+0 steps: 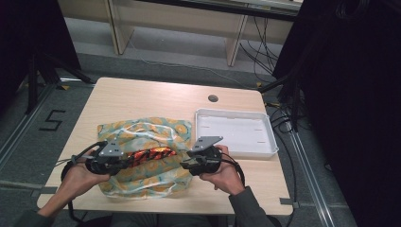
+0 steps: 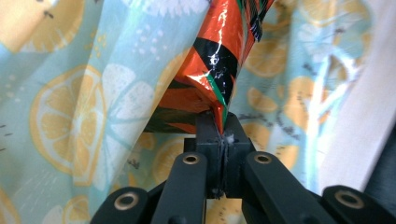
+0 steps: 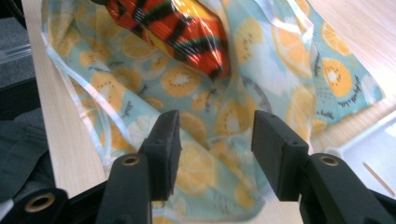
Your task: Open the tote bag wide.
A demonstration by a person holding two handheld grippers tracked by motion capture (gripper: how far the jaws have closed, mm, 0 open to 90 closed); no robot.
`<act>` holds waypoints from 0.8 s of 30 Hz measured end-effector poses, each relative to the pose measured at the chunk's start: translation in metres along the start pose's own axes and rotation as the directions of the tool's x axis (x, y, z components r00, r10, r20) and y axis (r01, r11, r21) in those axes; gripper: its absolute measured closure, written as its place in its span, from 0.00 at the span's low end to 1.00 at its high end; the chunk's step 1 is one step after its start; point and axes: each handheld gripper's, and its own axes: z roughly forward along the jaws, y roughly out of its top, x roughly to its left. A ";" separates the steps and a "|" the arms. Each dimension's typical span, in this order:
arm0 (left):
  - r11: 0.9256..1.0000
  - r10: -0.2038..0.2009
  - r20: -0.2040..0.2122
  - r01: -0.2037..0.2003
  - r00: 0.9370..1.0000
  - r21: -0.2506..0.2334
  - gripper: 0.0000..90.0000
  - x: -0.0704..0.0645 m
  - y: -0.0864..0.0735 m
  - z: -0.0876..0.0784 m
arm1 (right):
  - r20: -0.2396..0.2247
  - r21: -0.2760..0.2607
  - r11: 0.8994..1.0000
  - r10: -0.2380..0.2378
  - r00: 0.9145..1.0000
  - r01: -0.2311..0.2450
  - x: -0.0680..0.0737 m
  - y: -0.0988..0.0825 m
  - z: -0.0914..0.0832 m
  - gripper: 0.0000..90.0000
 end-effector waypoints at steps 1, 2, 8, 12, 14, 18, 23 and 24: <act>1.000 0.007 0.008 -0.007 1.000 0.004 0.98 0.001 0.001 -0.004 | -0.005 0.004 1.000 -0.005 1.000 0.005 0.000 -0.001 -0.001 0.58; 1.000 0.012 0.019 -0.012 1.000 -0.001 0.98 0.002 0.003 -0.007 | -0.003 -0.008 1.000 -0.004 1.000 0.004 0.000 -0.002 0.000 0.58; 0.999 0.001 0.102 0.005 0.995 -0.053 0.98 0.006 0.015 -0.040 | -0.041 -0.037 0.999 0.012 0.999 -0.013 0.004 0.001 0.002 0.57; 0.995 -0.035 0.111 0.045 0.993 -0.093 0.98 0.010 0.017 -0.050 | -0.070 -0.094 0.995 0.019 0.997 -0.026 0.008 0.007 -0.001 0.55; 0.994 -0.047 0.126 0.059 0.991 -0.093 0.98 0.011 0.016 -0.051 | -0.069 -0.099 0.995 -0.005 0.998 -0.002 0.010 0.010 -0.001 0.55; 0.994 -0.052 0.140 0.065 0.989 -0.088 0.98 0.011 0.016 -0.053 | -0.068 -0.108 0.994 -0.008 0.998 0.001 0.014 0.015 0.007 0.54; 0.994 -0.044 0.138 0.057 0.989 -0.094 0.98 0.012 0.017 -0.057 | -0.071 -0.155 0.988 -0.039 0.997 0.028 0.016 0.030 0.019 0.50; 0.994 -0.055 0.141 0.068 0.988 -0.087 0.98 0.013 0.016 -0.057 | -0.086 -0.156 0.987 -0.038 0.996 0.024 0.015 0.033 0.020 0.51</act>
